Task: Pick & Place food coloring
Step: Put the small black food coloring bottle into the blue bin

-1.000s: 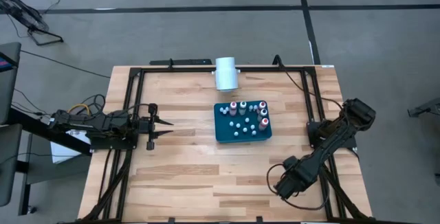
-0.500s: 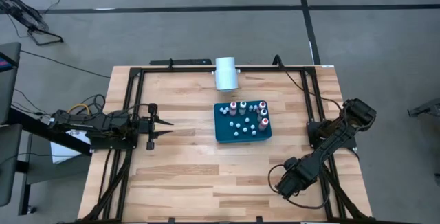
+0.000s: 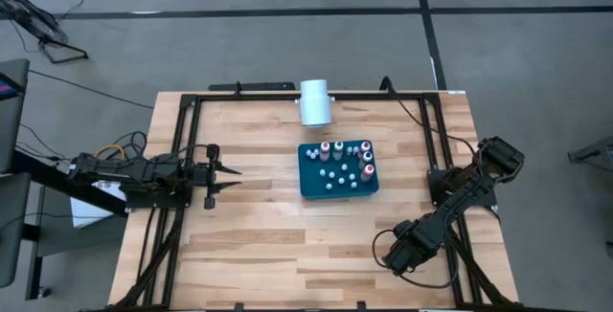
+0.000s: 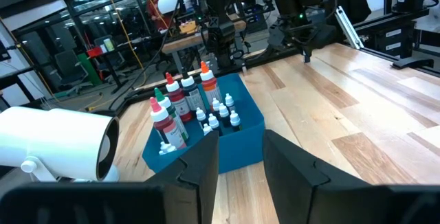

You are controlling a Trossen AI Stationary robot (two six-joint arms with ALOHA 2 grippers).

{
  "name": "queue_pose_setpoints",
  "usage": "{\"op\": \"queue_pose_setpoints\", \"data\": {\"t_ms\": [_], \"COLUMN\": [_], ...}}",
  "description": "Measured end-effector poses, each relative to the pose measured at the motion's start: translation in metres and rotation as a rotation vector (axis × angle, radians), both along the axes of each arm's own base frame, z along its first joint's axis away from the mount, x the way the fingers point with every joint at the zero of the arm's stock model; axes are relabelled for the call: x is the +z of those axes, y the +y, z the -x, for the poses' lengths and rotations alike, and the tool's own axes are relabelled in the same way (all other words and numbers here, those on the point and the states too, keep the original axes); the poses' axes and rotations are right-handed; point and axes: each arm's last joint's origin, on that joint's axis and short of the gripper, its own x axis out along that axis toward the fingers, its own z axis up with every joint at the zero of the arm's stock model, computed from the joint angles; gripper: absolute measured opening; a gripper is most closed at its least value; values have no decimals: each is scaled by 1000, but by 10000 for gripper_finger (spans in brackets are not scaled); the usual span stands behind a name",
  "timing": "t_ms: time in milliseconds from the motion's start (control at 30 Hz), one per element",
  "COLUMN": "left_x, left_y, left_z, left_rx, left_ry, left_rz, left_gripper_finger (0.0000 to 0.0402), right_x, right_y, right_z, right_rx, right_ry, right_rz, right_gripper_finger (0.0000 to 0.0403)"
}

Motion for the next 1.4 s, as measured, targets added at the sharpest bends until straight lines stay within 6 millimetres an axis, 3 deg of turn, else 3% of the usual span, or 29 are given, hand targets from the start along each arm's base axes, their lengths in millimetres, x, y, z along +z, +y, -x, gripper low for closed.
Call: {"op": "queue_pose_setpoints", "data": {"t_ms": [233,800,1267,1400], "left_x": [0,0,0,0], "left_y": [0,0,0,0], "left_z": [0,0,0,0], "left_rx": [0,0,0,0], "left_ry": [1,0,0,0], "left_rz": [0,0,0,0], "left_gripper_finger": [105,105,105,105], "right_x": [0,3,41,42], "right_y": [-3,-16,-33,-42], "right_z": [-6,-48,-99,-119], "right_rx": [9,183,471,566], "right_ry": [-32,-373,-713,-741], "right_rz": [-23,-147,-64,-34], "right_gripper_finger": [69,69,69,69]}}
